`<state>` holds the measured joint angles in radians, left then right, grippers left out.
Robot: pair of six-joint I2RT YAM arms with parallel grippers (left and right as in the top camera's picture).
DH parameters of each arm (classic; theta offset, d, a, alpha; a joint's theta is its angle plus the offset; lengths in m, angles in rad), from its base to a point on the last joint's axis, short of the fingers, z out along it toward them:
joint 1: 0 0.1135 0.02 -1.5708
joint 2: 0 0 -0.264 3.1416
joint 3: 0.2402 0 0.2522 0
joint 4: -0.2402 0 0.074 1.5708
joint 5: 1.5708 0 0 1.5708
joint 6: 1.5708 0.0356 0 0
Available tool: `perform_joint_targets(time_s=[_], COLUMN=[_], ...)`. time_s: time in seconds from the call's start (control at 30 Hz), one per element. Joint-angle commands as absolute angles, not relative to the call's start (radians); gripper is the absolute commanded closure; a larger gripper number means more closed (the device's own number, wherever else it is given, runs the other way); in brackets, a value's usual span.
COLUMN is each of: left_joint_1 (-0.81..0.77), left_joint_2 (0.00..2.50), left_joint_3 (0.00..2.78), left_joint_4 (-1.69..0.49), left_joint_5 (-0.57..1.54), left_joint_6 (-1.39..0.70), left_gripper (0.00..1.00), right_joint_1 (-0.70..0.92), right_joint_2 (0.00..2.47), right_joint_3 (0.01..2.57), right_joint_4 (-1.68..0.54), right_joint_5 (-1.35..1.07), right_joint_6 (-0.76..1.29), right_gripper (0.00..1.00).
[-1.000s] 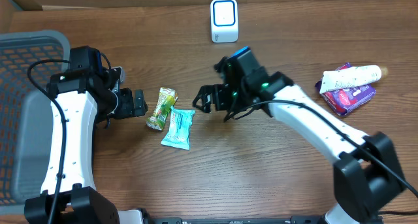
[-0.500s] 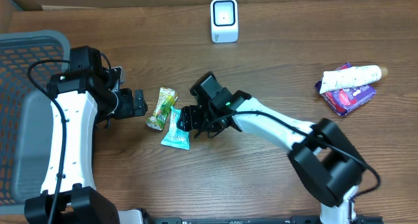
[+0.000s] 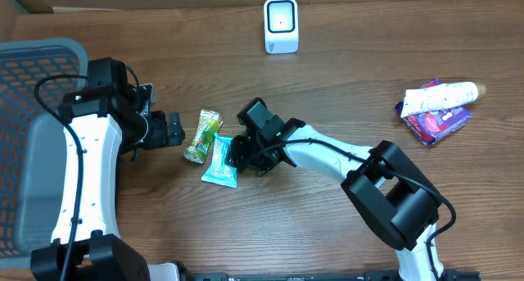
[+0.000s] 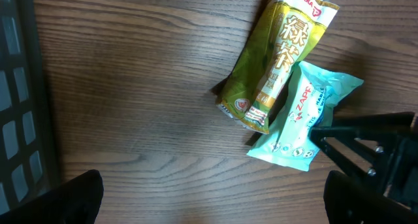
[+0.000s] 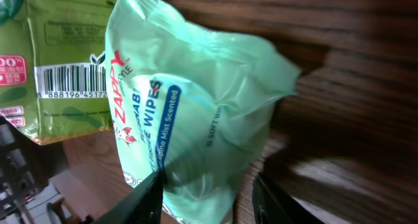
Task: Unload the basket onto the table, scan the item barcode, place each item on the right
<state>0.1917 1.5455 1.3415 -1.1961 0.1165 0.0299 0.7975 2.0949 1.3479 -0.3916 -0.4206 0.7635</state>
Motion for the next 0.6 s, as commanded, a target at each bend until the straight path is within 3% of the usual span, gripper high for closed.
perform_joint_targets(time_s=[0.0,0.13,0.27,0.33,0.57], left_joint_1=[0.196,0.196,0.196,0.196,0.196], left_joint_2=[1.551,1.551,1.551,1.551,1.551], left_joint_3=[1.348,1.348,1.348,1.348,1.348], left_joint_4=[-1.195,-1.195,-1.196,-1.196,-1.196], left_joint_5=[0.123,0.123,0.123,0.123,0.123], left_joint_6=[0.046,0.046,0.046,0.046,0.046], left_gripper=[0.0,0.0,0.0,0.0,0.0], right_joint_1=[0.822,0.832,0.818,0.797,0.671], right_joint_2=[2.117,2.139,2.142,2.141,2.062], right_joint_3=[1.348,1.348,1.349,1.35,1.351], right_joint_4=[-0.378,-0.358,-0.381,-0.403,-0.54], right_joint_5=[-0.371,-0.371,-0.368,-0.391,-0.437], right_joint_6=[0.772,0.772,0.771,0.771,0.674], right_gripper=[0.56,0.65,0.91,0.96,0.96])
